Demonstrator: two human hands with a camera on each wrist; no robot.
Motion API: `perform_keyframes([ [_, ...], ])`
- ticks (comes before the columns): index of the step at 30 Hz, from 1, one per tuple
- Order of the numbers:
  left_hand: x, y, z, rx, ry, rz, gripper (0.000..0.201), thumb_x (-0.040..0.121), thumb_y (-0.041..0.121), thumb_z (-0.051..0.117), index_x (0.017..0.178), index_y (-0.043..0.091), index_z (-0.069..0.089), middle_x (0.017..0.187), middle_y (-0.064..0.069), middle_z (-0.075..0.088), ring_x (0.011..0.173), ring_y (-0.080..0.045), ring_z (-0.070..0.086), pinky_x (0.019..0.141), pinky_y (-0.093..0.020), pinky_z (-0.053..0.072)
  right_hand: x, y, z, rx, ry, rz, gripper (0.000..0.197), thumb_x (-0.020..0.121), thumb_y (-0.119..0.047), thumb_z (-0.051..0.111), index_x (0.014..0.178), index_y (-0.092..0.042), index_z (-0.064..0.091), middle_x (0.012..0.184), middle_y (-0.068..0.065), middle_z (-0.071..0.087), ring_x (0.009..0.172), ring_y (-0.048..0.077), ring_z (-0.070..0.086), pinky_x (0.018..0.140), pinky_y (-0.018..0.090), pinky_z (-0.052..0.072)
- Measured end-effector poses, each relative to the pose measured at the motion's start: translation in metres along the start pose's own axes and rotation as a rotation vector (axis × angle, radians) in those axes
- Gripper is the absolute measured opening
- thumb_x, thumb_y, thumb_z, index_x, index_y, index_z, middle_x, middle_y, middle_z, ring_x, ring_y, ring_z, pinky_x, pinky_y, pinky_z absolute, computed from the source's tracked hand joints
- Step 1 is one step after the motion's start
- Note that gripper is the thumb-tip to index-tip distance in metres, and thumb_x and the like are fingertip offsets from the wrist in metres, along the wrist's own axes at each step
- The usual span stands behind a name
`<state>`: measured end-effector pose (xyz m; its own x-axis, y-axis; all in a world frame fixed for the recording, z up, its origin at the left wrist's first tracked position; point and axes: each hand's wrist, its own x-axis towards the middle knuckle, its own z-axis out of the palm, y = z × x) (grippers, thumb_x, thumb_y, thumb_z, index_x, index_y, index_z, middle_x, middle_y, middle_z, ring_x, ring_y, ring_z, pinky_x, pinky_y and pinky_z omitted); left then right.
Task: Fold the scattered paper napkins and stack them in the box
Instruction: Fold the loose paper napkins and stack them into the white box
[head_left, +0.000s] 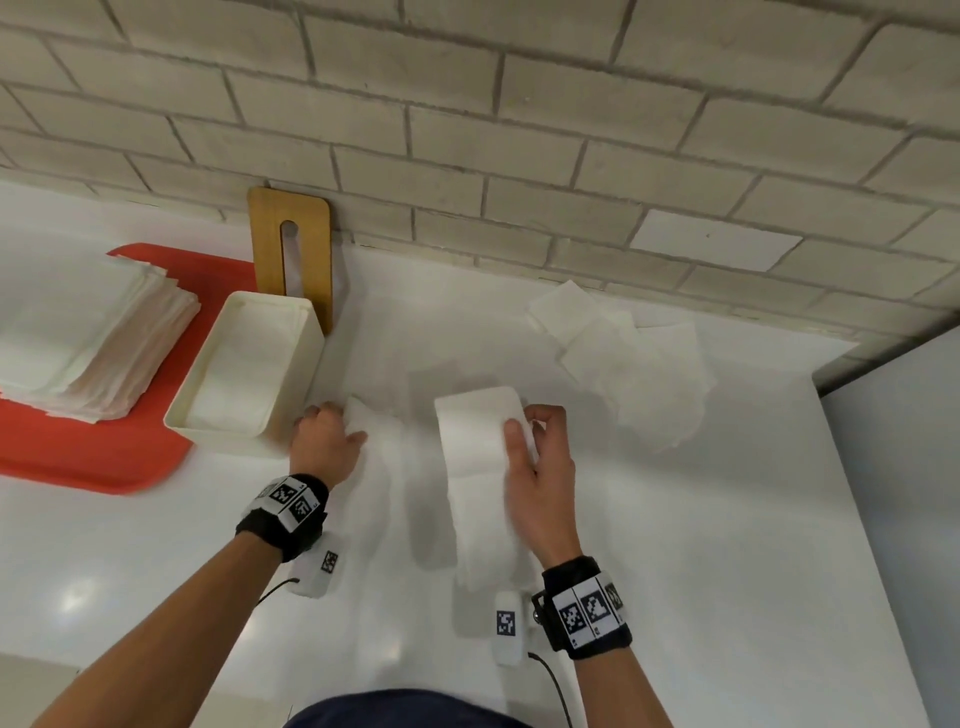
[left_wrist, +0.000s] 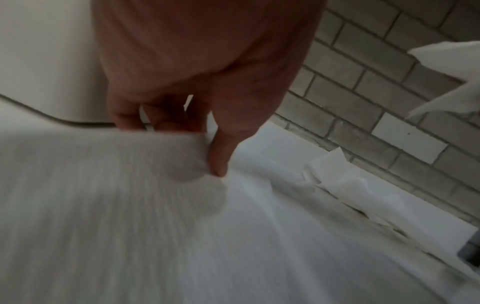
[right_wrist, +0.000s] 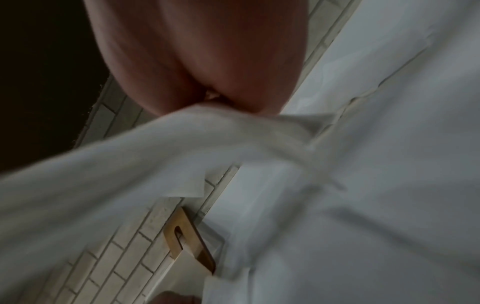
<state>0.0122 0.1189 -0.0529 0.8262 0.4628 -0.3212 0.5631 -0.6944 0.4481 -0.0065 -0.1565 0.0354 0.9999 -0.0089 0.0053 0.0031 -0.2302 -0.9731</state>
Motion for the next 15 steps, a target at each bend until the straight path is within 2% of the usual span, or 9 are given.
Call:
perform_keyframes([
  [2,-0.007,0.005,-0.005,-0.106,-0.016,0.026,0.033,0.091,0.027,0.084,0.097,0.004,0.062,0.099,-0.016,0.061,0.114,-0.041,0.056,0.087,-0.042,0.046,-0.004,-0.001,0.005,0.034,-0.049,-0.006,0.009,0.111,-0.029,0.057,0.117,-0.027,0.051,0.108,-0.011,0.069,0.098,0.010,0.066,0.093,0.035,0.053],
  [3,-0.013,0.007,-0.008,-0.198,-0.024,0.034,0.032,0.089,0.027,0.086,0.090,0.006,0.062,0.090,-0.009,0.062,0.104,-0.037,0.059,0.078,-0.038,0.043,-0.006,-0.003,0.009,0.056,-0.065,-0.013,0.009,0.111,-0.029,0.057,0.117,-0.025,0.052,0.108,-0.009,0.068,0.101,0.012,0.065,0.095,0.036,0.053],
  [5,-0.027,0.014,-0.017,-0.450,-0.022,0.063,0.023,0.091,0.027,0.084,0.092,0.011,0.068,0.084,0.000,0.070,0.084,-0.025,0.066,0.068,-0.032,0.044,-0.009,-0.010,0.020,0.101,-0.072,-0.032,0.008,0.112,-0.029,0.057,0.116,-0.023,0.054,0.107,-0.010,0.068,0.103,0.012,0.066,0.094,0.032,0.053],
  [7,-0.046,0.026,-0.030,-0.654,-0.053,0.132,0.016,0.101,0.025,0.074,0.089,0.015,0.071,0.077,0.008,0.072,0.066,-0.011,0.062,0.062,-0.026,0.044,-0.008,-0.016,0.036,0.124,-0.052,-0.033,0.007,0.112,-0.028,0.056,0.115,-0.022,0.054,0.107,-0.012,0.069,0.102,0.008,0.067,0.090,0.025,0.053],
  [9,-0.068,0.039,-0.045,-0.762,-0.095,0.198,0.034,0.110,0.023,0.059,0.079,0.009,0.064,0.067,0.010,0.062,0.058,-0.009,0.049,0.058,-0.027,0.039,-0.006,-0.016,0.056,0.134,-0.025,0.000,0.007,0.112,-0.027,0.056,0.115,-0.020,0.053,0.106,-0.014,0.070,0.098,0.002,0.068,0.084,0.017,0.050],
  [11,-0.086,0.048,-0.062,-0.861,-0.165,0.217,0.040,0.115,0.028,0.048,0.091,0.007,0.072,0.081,0.001,0.074,0.069,-0.016,0.066,0.066,-0.034,0.054,-0.007,-0.018,0.076,0.140,-0.002,0.028,0.007,0.113,-0.026,0.055,0.115,-0.020,0.052,0.107,-0.013,0.070,0.095,0.000,0.068,0.080,0.012,0.048],
  [12,-0.091,0.050,-0.070,-0.917,-0.203,0.211,0.040,0.116,0.032,0.045,0.105,0.011,0.077,0.097,-0.005,0.080,0.085,-0.023,0.076,0.077,-0.040,0.060,-0.009,-0.021,0.086,0.147,0.013,0.037,0.007,0.113,-0.026,0.054,0.115,-0.020,0.052,0.107,-0.011,0.070,0.094,0.000,0.068,0.079,0.011,0.047],
  [13,-0.096,0.050,-0.077,-0.970,-0.225,0.195,0.040,0.116,0.034,0.043,0.117,0.016,0.078,0.111,-0.011,0.081,0.100,-0.030,0.078,0.088,-0.047,0.062,-0.011,-0.026,0.094,0.157,0.030,0.041,0.008,0.113,-0.026,0.054,0.116,-0.019,0.052,0.107,-0.010,0.070,0.092,-0.001,0.068,0.077,0.010,0.047],
  [15,-0.101,0.045,-0.089,-1.085,-0.222,0.163,0.039,0.117,0.032,0.041,0.127,0.019,0.075,0.122,-0.012,0.078,0.114,-0.034,0.075,0.099,-0.051,0.059,-0.016,-0.037,0.110,0.170,0.077,0.030,0.010,0.113,-0.027,0.053,0.116,-0.018,0.051,0.104,-0.011,0.070,0.088,-0.001,0.068,0.074,0.009,0.047],
])
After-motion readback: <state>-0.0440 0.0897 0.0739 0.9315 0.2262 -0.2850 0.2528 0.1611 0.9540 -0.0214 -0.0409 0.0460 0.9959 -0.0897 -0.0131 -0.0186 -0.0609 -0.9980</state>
